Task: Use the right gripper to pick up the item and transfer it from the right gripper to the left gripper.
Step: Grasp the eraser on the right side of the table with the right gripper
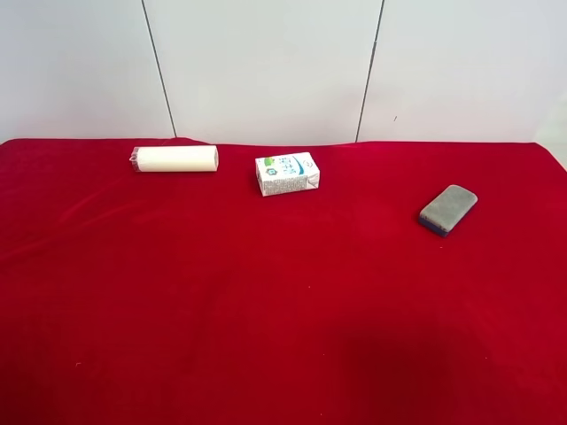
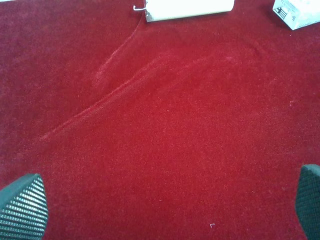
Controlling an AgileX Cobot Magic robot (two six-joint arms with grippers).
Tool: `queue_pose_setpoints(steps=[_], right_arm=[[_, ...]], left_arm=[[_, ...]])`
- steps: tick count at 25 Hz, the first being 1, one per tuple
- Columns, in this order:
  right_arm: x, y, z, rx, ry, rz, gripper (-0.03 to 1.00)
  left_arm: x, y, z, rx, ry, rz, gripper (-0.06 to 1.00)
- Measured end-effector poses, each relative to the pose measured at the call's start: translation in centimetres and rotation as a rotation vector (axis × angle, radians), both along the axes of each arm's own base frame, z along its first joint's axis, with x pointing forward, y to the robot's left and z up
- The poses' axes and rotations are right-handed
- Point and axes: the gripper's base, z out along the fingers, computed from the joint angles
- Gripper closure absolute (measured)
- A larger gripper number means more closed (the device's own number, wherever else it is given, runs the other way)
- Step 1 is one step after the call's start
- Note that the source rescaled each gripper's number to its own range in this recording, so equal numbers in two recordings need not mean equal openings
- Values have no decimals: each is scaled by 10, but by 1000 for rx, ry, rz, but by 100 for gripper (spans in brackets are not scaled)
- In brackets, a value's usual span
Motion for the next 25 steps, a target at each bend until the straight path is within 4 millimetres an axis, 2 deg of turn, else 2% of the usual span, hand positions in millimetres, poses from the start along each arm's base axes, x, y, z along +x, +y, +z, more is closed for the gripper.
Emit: queue_pose_setpoints(steps=[5, 10, 16, 22, 25], right_arm=[[37, -3, 28, 84, 95, -66, -3], [84, -11, 30, 124, 236, -189, -3], [145, -20, 6, 132, 368, -320, -3], [201, -20, -26, 202, 407, -362, -3], [222, -19, -41, 224, 416, -358, -3]], left_arm=[[0, 0, 0, 0, 0, 0, -6], [0, 0, 0, 0, 0, 0, -6], [0, 0, 0, -1, 0, -1, -6], [0, 0, 0, -1, 0, -1, -6], [0, 0, 0, -1, 0, -1, -6]])
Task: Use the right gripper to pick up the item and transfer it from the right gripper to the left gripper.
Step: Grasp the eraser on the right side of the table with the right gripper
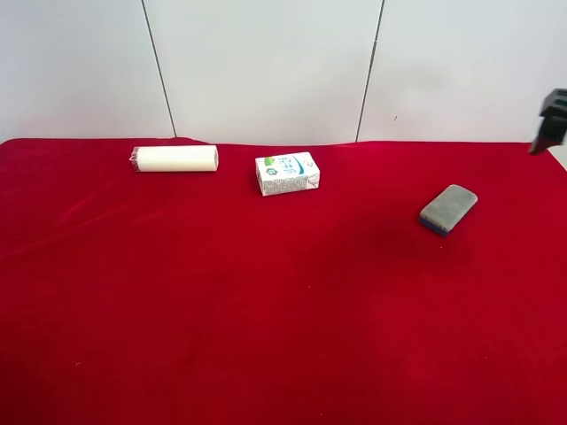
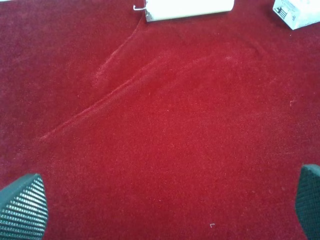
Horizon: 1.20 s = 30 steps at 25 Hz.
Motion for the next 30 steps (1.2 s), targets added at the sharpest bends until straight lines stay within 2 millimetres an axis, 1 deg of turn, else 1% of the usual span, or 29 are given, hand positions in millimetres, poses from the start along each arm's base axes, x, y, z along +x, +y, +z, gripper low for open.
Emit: queue_pose_setpoints(steps=[2, 4, 6, 14, 17, 20, 25, 27, 30], right_arm=[[14, 2, -8, 24, -25, 11, -3], [23, 4, -12, 57, -68, 18, -3], [28, 7, -14, 93, -89, 12, -3], [29, 19, -16, 337, -102, -83, -3], [30, 22, -15, 391, -111, -109, -3], [29, 22, -15, 434, -105, -171, -3], [29, 12, -20, 401, -101, -324, -3], [30, 7, -26, 389, -74, -402, -3], [38, 4, -44, 363, -14, -455, -3]], left_arm=[[0, 0, 0, 0, 0, 0, -6], [0, 0, 0, 0, 0, 0, -6], [0, 0, 0, 0, 0, 0, -6], [0, 0, 0, 0, 0, 0, -6], [0, 0, 0, 0, 0, 0, -6], [0, 0, 0, 0, 0, 0, -6], [0, 0, 0, 0, 0, 0, -6], [0, 0, 0, 0, 0, 0, -6], [0, 0, 0, 0, 0, 0, -6]])
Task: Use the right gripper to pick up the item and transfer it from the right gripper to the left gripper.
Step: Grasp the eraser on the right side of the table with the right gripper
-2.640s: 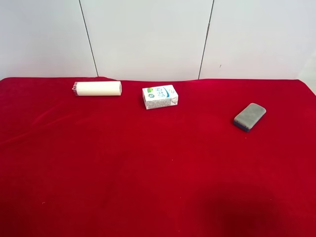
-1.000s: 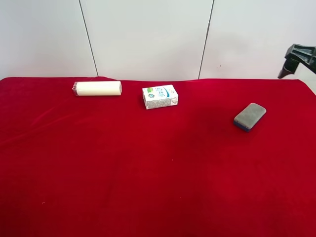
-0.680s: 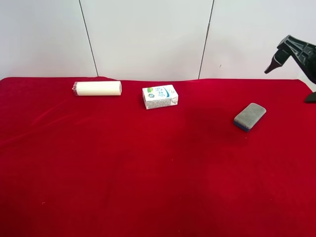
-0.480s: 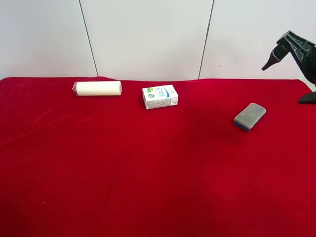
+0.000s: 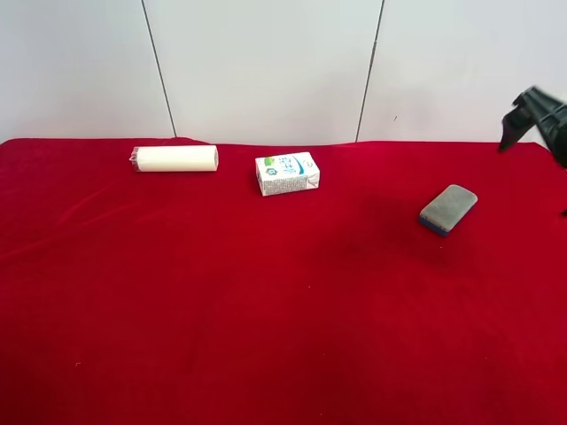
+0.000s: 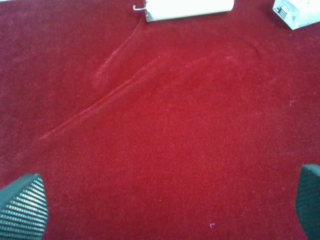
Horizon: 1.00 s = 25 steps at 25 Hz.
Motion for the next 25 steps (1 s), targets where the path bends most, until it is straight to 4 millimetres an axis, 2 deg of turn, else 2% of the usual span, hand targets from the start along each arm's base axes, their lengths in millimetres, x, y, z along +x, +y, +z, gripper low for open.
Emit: queue_pose_setpoints(steps=[6, 9, 12, 18, 25], right_arm=[[24, 1, -40, 26, 63, 3, -3], [32, 3, -54, 53, 64, 3, -3], [41, 4, -60, 65, 62, 18, -3], [75, 7, -57, 86, 82, 69, -3], [86, 10, -82, 138, 160, 62, -3]], left_arm=[[0, 0, 0, 0, 1, 0, -6], [0, 0, 0, 0, 1, 0, -6], [0, 0, 0, 0, 1, 0, -6], [0, 0, 0, 0, 1, 0, -6], [0, 0, 0, 0, 1, 0, -6]])
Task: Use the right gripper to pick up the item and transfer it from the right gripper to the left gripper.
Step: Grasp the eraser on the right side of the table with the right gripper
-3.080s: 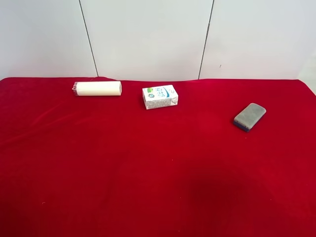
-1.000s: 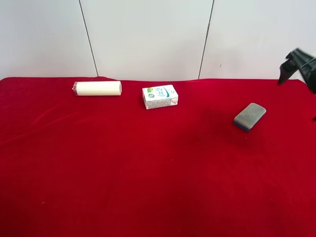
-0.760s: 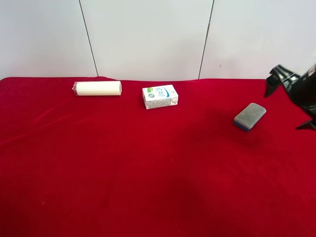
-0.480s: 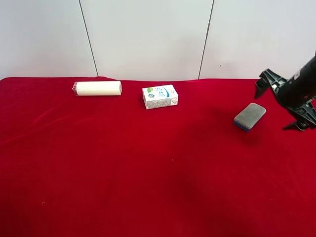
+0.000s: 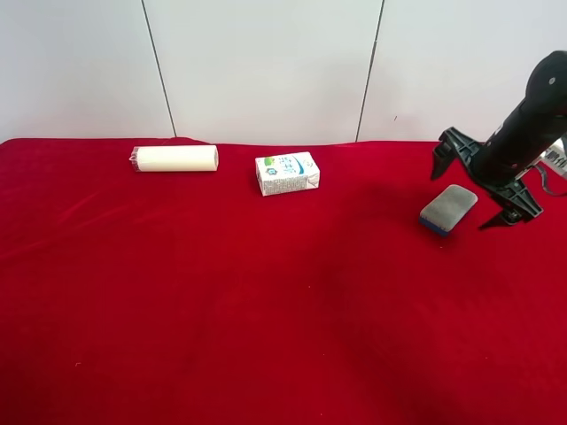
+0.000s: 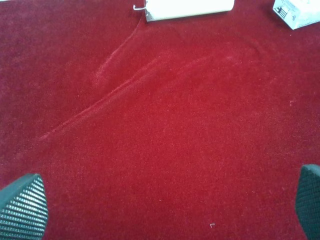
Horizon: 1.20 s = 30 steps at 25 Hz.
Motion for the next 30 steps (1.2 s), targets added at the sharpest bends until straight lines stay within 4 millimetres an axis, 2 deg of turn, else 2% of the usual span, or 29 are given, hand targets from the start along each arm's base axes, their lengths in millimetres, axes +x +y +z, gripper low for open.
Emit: queue_pose_setpoints(steps=[9, 21, 30], right_arm=[[15, 11, -19, 31, 28, 26, -3], [21, 11, -48, 34, 102, 26, -3], [32, 11, -46, 33, 87, 28, -3]], left_arm=[[0, 0, 0, 0, 0, 0, -6], [0, 0, 0, 0, 0, 0, -6], [0, 0, 0, 0, 0, 0, -6]])
